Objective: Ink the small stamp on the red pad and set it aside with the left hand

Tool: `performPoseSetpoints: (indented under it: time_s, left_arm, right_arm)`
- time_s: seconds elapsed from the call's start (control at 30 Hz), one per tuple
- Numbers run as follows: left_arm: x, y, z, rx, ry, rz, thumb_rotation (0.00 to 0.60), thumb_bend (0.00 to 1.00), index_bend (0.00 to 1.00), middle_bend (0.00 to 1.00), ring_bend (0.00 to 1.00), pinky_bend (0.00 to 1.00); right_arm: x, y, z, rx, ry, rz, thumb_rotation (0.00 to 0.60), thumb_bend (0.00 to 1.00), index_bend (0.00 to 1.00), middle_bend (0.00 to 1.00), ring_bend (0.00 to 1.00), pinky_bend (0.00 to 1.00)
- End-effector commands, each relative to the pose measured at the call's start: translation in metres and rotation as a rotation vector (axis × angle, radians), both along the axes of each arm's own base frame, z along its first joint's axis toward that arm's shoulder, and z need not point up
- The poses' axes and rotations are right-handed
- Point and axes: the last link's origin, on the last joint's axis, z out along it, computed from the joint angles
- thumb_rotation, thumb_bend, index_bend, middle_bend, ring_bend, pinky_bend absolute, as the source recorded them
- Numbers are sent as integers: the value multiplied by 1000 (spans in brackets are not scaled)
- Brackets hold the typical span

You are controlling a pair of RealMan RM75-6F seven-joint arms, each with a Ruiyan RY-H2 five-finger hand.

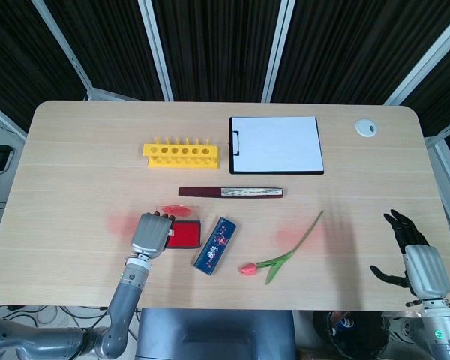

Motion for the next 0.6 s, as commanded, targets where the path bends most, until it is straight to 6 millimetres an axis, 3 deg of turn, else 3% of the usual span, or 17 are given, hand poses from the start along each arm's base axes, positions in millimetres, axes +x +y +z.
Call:
performPoseSetpoints:
  time_s: [0.03,0.6]
  left_arm:
    - [0,-1,0,-11,-2,0,600,402,605,570,472,604]
    - [2,-1,3,-32,13,-5,600,402,606,570,472,604]
  right_arm:
    - [0,0,0,0,0,0,600,229,12,0,0,193]
    - [0,1,1,-2,1,1,600,230,12,0,0,193]
